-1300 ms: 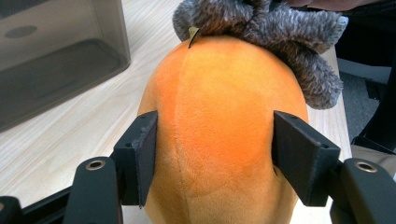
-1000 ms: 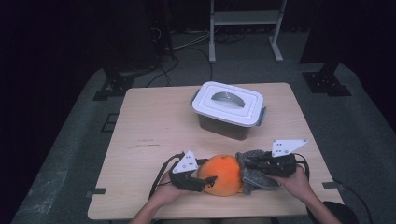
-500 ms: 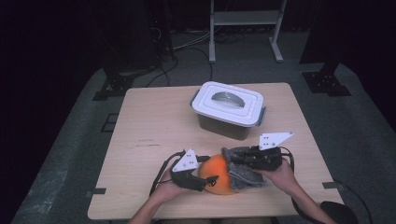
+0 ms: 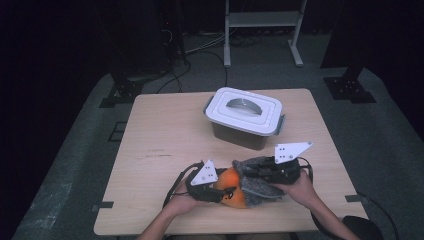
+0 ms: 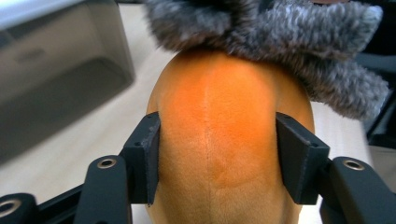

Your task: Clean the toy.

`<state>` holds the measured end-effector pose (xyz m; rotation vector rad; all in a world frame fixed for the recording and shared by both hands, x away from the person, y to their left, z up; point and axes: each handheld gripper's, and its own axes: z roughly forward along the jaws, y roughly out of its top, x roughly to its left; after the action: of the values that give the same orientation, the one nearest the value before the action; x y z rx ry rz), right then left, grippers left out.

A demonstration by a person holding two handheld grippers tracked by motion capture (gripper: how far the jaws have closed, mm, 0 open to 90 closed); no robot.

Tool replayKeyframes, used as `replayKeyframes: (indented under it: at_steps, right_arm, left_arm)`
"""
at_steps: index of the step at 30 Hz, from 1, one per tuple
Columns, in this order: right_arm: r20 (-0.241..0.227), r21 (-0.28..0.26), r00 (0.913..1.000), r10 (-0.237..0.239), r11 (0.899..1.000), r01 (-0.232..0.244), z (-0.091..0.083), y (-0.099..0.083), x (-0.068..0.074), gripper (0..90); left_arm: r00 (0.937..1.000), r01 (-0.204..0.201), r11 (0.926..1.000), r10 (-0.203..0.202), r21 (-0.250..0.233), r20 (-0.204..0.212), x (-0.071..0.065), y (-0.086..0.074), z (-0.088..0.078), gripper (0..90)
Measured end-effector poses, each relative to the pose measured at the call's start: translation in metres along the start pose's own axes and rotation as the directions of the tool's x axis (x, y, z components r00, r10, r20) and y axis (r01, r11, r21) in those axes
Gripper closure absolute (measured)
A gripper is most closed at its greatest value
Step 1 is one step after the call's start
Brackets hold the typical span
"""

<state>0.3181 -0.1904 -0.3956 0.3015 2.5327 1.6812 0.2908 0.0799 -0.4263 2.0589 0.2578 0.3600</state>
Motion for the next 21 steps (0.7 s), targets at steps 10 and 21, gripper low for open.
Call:
replayKeyframes:
  at_steps: [10,21]
  right_arm:
    - [0.038,0.007,0.9993,0.006,1.0,-0.006,-0.007,-0.002,-0.009,79.6]
    - [0.048,0.014,0.9966,0.067,0.998,-0.068,-0.023,-0.023,-0.009,79.5]
  left_arm:
    - [0.999,-0.043,0.9972,0.044,-0.06,0.007,0.005,-0.014,-0.006,39.2]
    - [0.9928,0.101,0.9948,-0.102,0.009,0.063,0.016,-0.014,-0.004,25.5]
